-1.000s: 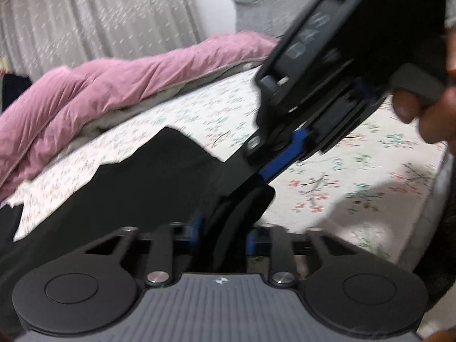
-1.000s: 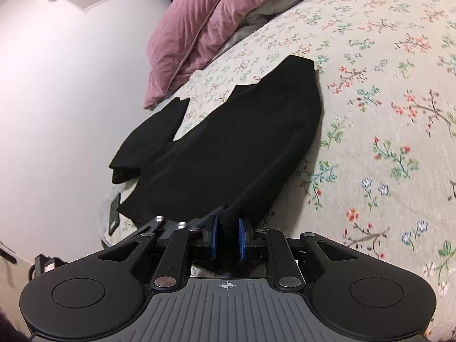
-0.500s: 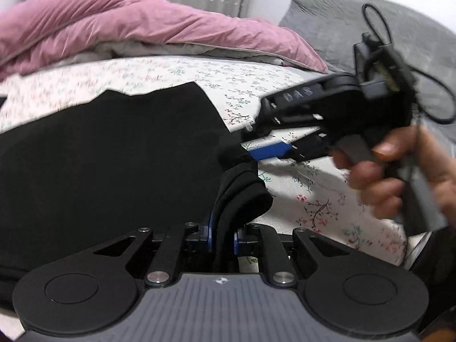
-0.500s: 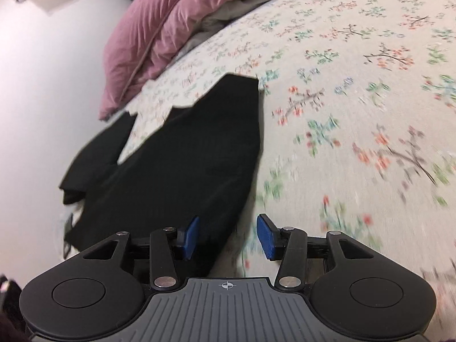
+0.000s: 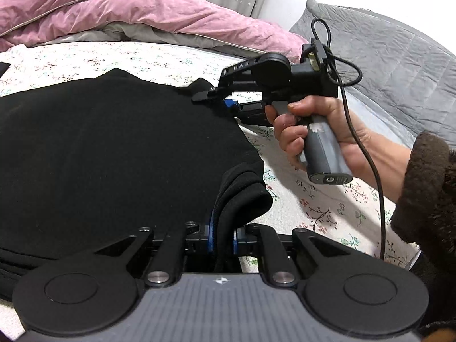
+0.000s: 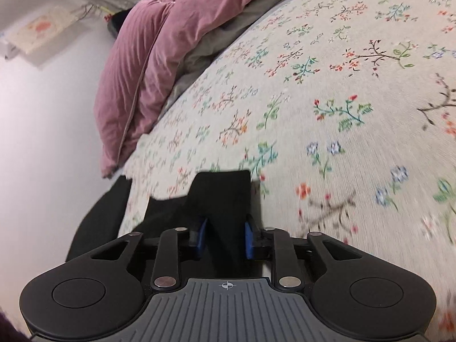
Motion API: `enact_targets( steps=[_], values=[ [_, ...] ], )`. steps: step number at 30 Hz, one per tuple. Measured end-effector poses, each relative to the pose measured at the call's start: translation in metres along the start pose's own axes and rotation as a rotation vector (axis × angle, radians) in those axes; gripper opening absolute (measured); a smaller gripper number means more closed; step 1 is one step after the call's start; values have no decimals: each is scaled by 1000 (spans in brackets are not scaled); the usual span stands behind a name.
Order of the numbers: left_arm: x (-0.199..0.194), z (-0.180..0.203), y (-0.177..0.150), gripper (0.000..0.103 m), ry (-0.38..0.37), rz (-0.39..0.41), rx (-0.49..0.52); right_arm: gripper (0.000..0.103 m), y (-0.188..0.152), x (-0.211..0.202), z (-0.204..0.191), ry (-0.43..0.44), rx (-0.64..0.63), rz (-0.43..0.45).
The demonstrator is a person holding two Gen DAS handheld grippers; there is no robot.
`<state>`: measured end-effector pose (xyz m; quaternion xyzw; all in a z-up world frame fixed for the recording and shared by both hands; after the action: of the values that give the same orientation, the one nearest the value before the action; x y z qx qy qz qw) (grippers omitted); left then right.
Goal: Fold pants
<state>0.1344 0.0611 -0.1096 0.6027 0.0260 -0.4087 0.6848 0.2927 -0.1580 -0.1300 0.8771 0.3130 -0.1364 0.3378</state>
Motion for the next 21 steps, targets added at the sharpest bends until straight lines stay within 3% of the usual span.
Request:
enact_targets(
  steps=[5, 9, 21],
  values=[
    [-8, 26, 6, 29, -16, 38, 81, 5, 6, -10, 1, -4, 4, 18],
    [-11, 56, 13, 29, -40, 46, 78, 4, 20, -32, 7, -12, 24, 43],
    [-7, 187, 5, 29, -253, 49, 86, 4, 67, -185, 82, -181, -1, 174]
  ],
)
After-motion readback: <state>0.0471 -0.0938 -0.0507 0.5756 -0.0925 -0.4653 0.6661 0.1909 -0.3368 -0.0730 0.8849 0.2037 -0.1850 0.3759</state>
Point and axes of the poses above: each gripper's, at about its wrist camera, not at the fingertips, and x roughly the way its jaws point, z to its right, y to its top, the point moved 4 cm from there along x, roughly the way its jaws point, and after that the axes turned 8 degrees about z, right-handed, at the moved point
